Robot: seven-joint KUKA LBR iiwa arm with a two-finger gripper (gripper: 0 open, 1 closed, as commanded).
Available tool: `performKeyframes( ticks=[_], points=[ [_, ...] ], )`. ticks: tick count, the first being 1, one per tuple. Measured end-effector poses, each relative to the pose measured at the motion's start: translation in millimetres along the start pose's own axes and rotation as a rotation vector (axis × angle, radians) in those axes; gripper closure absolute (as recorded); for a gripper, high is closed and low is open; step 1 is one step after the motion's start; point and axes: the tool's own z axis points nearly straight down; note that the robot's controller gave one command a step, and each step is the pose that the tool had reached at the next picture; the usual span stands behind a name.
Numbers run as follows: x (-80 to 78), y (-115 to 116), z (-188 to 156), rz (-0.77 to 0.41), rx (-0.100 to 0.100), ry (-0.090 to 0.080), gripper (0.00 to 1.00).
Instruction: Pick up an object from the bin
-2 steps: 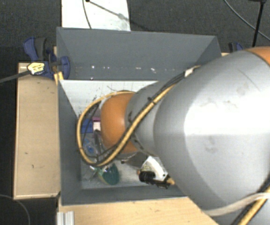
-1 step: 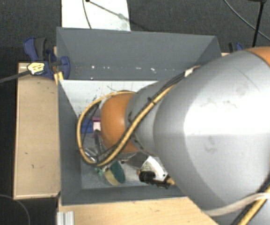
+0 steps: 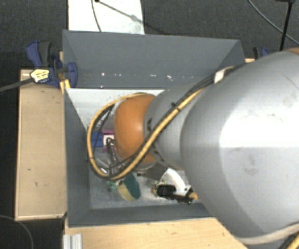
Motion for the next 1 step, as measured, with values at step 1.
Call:
performKeyframes(
  ticks=[1],
  points=[
    [-0.8,0.7,-34.6,-0.004,0.0,0.0,1.0]
  ],
)
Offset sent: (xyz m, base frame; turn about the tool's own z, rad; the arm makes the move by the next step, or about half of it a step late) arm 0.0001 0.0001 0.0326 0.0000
